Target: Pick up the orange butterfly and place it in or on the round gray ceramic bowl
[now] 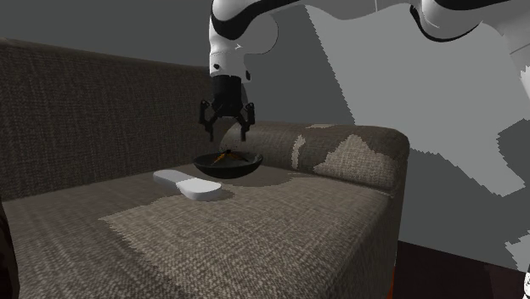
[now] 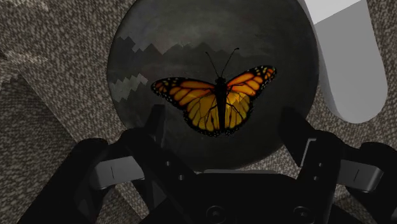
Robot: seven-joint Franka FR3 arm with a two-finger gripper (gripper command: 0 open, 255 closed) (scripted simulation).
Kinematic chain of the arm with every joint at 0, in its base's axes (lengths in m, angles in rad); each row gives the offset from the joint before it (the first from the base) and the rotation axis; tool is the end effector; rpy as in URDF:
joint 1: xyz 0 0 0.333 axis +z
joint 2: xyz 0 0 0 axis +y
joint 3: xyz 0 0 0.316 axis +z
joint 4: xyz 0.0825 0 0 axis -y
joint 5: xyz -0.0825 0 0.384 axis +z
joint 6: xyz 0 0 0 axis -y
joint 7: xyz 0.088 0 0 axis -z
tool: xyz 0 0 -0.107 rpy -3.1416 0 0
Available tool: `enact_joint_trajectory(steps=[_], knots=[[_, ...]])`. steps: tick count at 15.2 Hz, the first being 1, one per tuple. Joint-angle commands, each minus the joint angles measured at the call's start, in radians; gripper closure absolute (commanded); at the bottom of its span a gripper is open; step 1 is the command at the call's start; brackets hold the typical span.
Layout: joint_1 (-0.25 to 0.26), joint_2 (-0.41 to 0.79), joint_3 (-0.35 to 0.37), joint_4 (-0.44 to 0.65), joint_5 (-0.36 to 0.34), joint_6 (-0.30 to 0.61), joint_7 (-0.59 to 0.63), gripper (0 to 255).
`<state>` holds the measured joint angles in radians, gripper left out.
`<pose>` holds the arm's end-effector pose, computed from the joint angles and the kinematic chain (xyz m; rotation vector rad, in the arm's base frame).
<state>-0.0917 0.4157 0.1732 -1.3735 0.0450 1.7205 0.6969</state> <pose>0.6744 0.0394 0.4771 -2.9025 0.9551 0.1550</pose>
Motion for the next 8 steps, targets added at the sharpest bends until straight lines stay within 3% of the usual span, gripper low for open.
enact_joint_trajectory(steps=[1,3,7,8], knots=[[0.000,0.000,0.000,0.000,0.000,0.000,0.000,0],[0.000,0.000,0.000,0.000,0.000,0.000,0.000,0],[0.001,0.028,-0.001,0.169,-0.004,-0.142,0.004,0],[0.001,0.028,-0.001,0.169,-0.004,-0.142,0.004,0]])
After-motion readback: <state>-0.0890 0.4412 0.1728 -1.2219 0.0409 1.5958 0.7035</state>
